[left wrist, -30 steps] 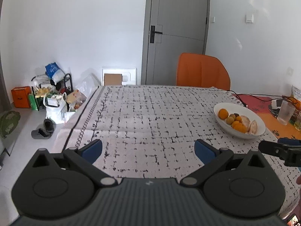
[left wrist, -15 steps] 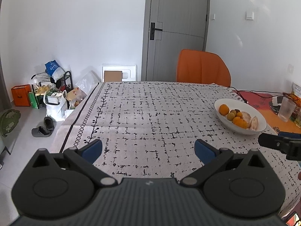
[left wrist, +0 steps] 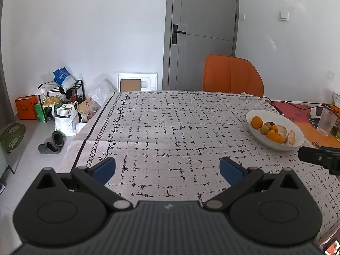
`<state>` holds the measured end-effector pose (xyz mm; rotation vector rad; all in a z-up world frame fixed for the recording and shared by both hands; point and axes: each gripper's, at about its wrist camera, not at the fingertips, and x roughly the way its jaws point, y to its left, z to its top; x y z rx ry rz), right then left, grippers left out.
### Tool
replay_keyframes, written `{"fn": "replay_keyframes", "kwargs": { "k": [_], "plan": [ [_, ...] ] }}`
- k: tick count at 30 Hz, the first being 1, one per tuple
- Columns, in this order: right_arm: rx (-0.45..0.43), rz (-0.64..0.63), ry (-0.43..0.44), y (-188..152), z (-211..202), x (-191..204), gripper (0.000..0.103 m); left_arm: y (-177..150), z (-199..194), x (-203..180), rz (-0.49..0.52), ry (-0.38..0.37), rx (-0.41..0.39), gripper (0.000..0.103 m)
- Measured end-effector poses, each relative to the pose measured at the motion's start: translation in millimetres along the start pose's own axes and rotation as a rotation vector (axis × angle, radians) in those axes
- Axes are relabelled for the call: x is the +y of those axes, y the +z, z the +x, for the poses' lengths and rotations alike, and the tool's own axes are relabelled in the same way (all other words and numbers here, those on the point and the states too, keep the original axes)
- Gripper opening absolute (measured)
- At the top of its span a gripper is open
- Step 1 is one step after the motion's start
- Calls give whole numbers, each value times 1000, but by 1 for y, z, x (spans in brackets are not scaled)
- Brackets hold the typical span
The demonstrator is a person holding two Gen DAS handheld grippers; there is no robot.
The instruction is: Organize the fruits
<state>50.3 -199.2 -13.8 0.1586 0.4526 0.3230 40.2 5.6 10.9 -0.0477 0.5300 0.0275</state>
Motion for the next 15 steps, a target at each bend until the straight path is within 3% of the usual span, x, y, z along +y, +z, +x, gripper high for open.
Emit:
{"fn": "replay_keyframes", "kwargs": {
  "k": [15],
  "plan": [
    [8, 1, -5, -1, 2, 0, 103, 0, -1, 2, -3, 6, -3, 103]
  ]
}}
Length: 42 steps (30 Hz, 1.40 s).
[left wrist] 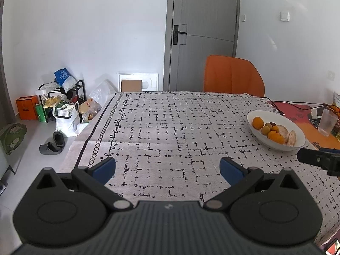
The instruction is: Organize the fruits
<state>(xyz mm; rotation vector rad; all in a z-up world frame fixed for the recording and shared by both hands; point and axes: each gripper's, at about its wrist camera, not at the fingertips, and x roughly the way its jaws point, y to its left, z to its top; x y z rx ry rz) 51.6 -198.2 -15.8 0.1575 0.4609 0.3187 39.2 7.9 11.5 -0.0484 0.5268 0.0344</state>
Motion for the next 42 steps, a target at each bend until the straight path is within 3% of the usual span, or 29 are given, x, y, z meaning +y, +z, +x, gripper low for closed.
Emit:
{"fn": "replay_keyframes", "kwargs": {
  "k": [42],
  "plan": [
    [13, 15, -12, -2, 6, -2, 103, -2, -2, -2, 7, -3, 5, 103]
  ]
}}
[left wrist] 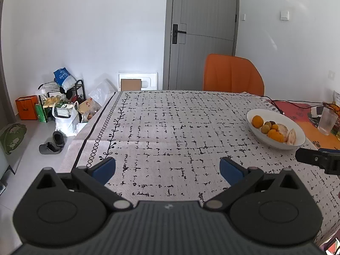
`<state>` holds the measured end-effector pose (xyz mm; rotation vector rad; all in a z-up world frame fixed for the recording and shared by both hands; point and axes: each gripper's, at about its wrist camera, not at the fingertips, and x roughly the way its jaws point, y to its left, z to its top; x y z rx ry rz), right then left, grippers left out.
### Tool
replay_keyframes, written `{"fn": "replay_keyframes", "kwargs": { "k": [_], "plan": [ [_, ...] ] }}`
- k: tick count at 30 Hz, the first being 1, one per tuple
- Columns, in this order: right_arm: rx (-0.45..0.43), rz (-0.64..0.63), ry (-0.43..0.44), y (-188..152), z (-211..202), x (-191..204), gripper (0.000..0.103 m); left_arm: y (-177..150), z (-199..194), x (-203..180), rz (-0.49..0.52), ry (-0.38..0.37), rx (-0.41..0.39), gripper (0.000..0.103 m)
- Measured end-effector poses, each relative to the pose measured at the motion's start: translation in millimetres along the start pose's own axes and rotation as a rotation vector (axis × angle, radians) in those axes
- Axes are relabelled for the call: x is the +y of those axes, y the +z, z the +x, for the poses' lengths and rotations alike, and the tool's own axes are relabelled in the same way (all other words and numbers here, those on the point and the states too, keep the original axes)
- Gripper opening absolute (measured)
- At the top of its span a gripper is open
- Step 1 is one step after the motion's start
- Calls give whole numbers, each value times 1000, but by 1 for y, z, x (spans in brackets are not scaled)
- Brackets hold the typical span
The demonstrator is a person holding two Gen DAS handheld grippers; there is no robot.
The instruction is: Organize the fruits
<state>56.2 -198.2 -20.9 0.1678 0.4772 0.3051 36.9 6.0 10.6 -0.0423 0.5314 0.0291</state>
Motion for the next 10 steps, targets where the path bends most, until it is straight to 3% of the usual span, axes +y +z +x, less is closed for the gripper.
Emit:
{"fn": "replay_keyframes", "kwargs": {
  "k": [10],
  "plan": [
    [5, -2, -1, -2, 3, 2, 103, -2, 3, 0, 3, -9, 1, 103]
  ]
}}
